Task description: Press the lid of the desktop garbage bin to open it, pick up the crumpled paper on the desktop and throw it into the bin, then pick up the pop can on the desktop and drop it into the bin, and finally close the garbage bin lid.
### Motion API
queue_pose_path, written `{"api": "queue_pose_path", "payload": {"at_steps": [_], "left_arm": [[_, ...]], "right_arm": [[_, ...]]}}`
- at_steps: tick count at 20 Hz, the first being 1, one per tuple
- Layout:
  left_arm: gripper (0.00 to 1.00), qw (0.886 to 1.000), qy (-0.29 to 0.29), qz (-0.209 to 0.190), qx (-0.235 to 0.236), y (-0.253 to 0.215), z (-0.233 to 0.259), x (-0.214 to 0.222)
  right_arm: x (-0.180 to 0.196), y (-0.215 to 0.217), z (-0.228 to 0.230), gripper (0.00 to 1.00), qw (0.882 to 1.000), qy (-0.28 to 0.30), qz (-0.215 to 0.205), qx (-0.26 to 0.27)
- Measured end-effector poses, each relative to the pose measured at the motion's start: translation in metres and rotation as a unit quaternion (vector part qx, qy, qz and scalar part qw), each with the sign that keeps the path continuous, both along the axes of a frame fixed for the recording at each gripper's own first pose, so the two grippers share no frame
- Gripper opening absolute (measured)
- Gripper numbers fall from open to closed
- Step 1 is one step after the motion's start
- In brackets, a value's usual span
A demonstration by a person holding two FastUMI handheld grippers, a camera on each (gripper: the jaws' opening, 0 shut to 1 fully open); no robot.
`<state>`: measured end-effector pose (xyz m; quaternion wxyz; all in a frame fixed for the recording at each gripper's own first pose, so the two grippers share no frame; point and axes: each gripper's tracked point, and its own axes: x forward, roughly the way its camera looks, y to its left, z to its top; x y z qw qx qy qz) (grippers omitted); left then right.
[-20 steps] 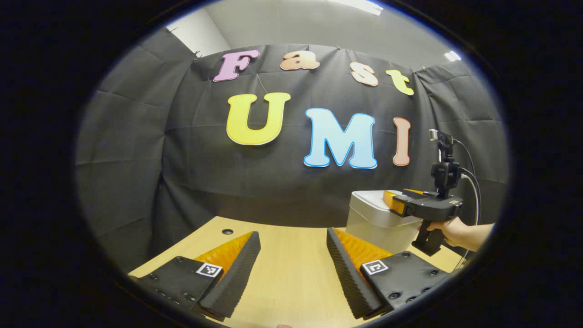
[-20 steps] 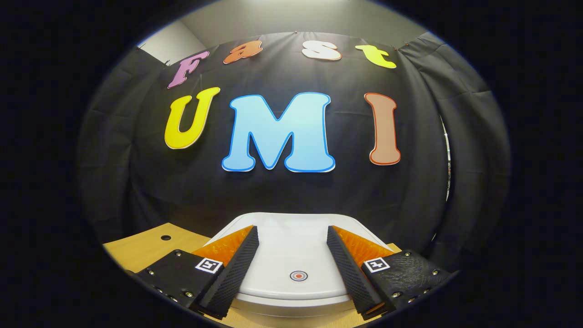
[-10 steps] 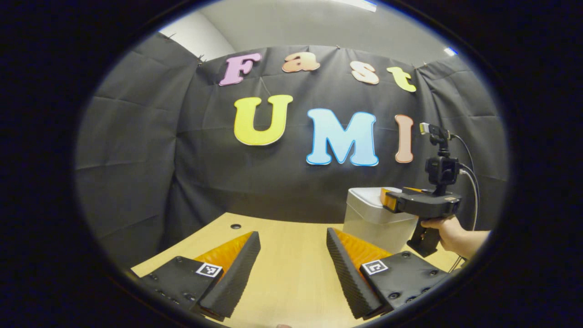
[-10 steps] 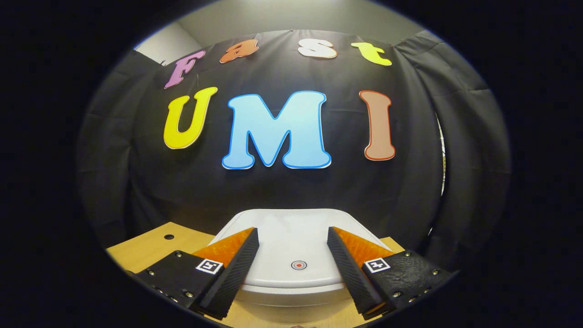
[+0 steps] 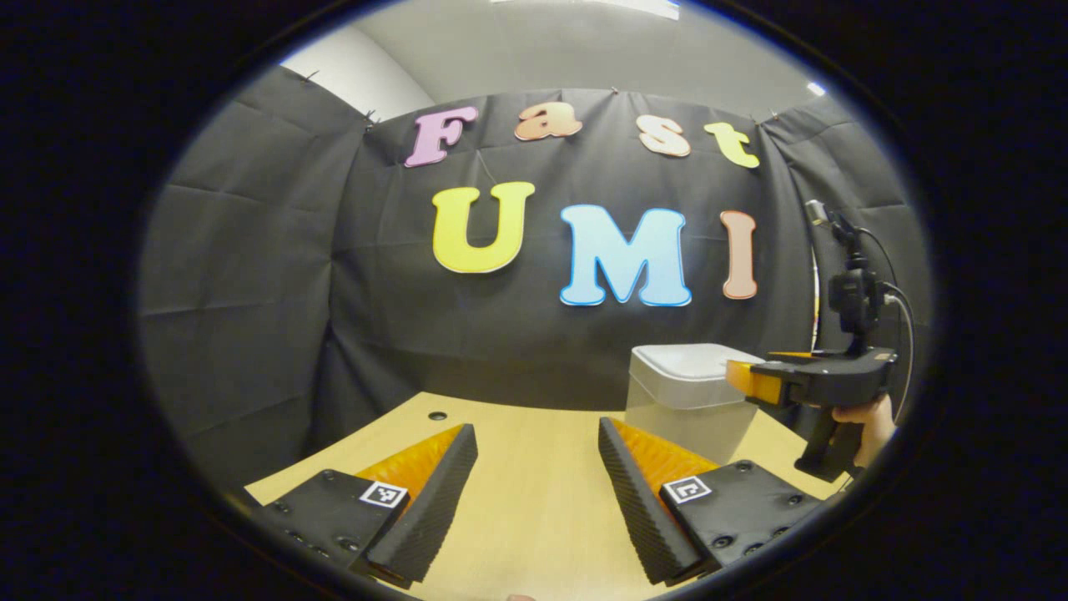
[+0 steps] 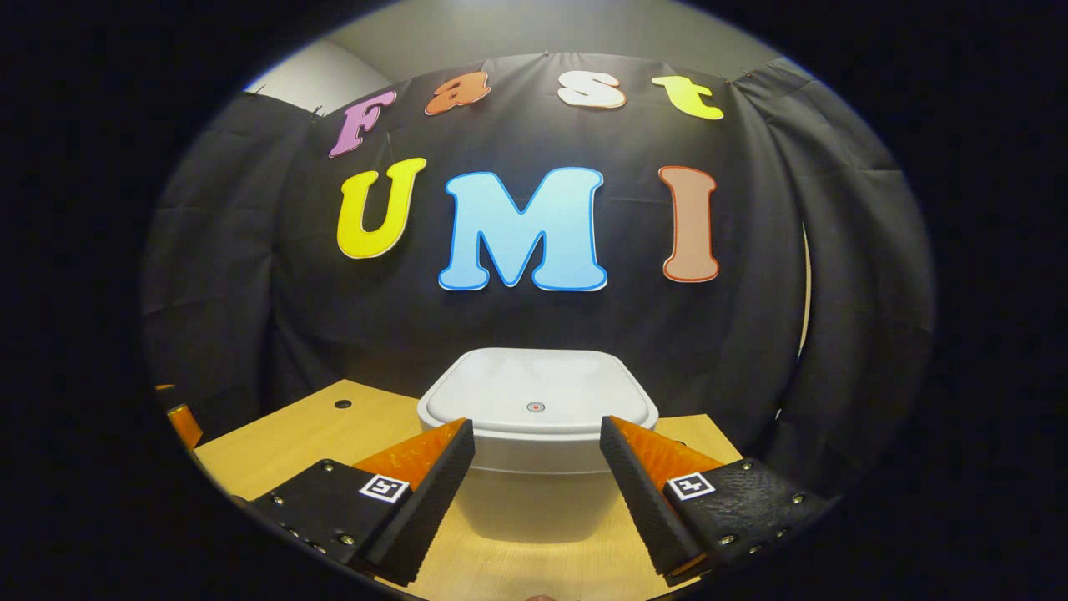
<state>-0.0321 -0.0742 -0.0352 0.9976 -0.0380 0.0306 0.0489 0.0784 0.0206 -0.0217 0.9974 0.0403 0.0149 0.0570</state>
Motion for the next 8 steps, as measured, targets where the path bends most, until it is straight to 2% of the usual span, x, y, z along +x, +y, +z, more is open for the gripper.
{"api": "queue_pose_path", "payload": {"at_steps": [5, 8], "left_arm": [[0.96, 0.999, 0.008, -0.036, -0.021, -0.025, -0.017, 0.017], [0.96, 0.998, 0.011, -0.052, -0.013, -0.028, -0.02, 0.022]], "right_arm": [[-0.049, -0.009, -0.013, 0.97, 1.0, 0.002, -0.016, 0.002], [-0.068, -0.004, -0.02, 0.97, 1.0, 0.005, -0.022, 0.017]]}}
